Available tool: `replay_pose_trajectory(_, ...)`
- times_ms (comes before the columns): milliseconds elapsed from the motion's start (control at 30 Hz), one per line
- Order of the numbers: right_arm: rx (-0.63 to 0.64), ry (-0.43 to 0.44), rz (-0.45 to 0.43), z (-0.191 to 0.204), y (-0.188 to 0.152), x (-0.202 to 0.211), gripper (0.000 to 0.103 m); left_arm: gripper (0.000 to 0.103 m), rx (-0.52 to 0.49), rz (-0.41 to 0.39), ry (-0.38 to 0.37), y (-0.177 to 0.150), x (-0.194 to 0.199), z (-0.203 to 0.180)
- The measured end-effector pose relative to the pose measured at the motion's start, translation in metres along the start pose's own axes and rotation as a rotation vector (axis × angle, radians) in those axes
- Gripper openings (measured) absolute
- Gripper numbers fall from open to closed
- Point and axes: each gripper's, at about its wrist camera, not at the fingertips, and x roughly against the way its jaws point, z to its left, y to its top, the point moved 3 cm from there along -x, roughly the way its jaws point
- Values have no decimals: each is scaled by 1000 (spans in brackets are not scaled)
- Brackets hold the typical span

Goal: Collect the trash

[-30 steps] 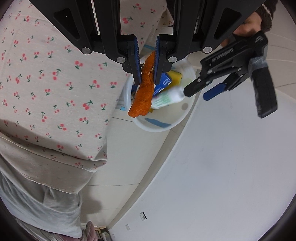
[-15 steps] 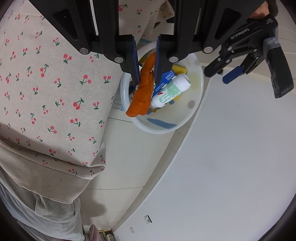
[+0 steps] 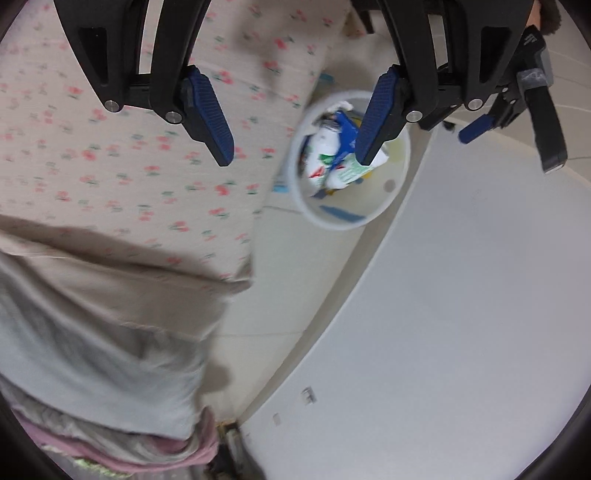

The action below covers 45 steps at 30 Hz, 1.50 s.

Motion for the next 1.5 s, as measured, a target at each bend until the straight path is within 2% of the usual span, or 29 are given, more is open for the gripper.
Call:
replay_pose_trajectory(133, -2, -87, 1, -10, -9, 35, 77, 97, -58, -38, 23, -6, 24, -22)
replay_pose_trajectory(233, 31, -141, -24, -14, -23, 64, 86, 98, -85, -91, 32, -13, 43, -34)
replay_pose_trajectory(433, 30, -285, -127, -34, -67, 121, 91, 99, -81, -129, 11, -37, 68, -49)
replay_pose_trajectory(467, 31, -300, -150, -36, -74, 126, 96, 100, -78, -134, 8, -41, 70, -51)
replay_pose_trajectory(533, 48, -343, -206, -40, -92, 135, 97, 100, -73, -147, 2, -49, 75, -56)
replay_pose_trajectory(600, 49, -375, -227, -44, -107, 138, 97, 101, -77, -155, -7, -56, 78, -61)
replay_pose_trajectory(800, -43, -399, -268, -60, -133, 142, 97, 101, -76, -197, 9, -68, 85, -66)
replay_pose_trajectory(900, -45, -404, -267, -64, -140, 138, 97, 101, -70, -209, 21, -69, 84, -66)
replay_pose_trajectory(1200, -57, -375, -280, -67, -139, 132, 97, 101, -72, -189, 5, -73, 79, -71)
replay_pose_trajectory(1500, -72, -333, -246, -69, -138, 125, 97, 101, -83, -186, -5, -75, 79, -75)
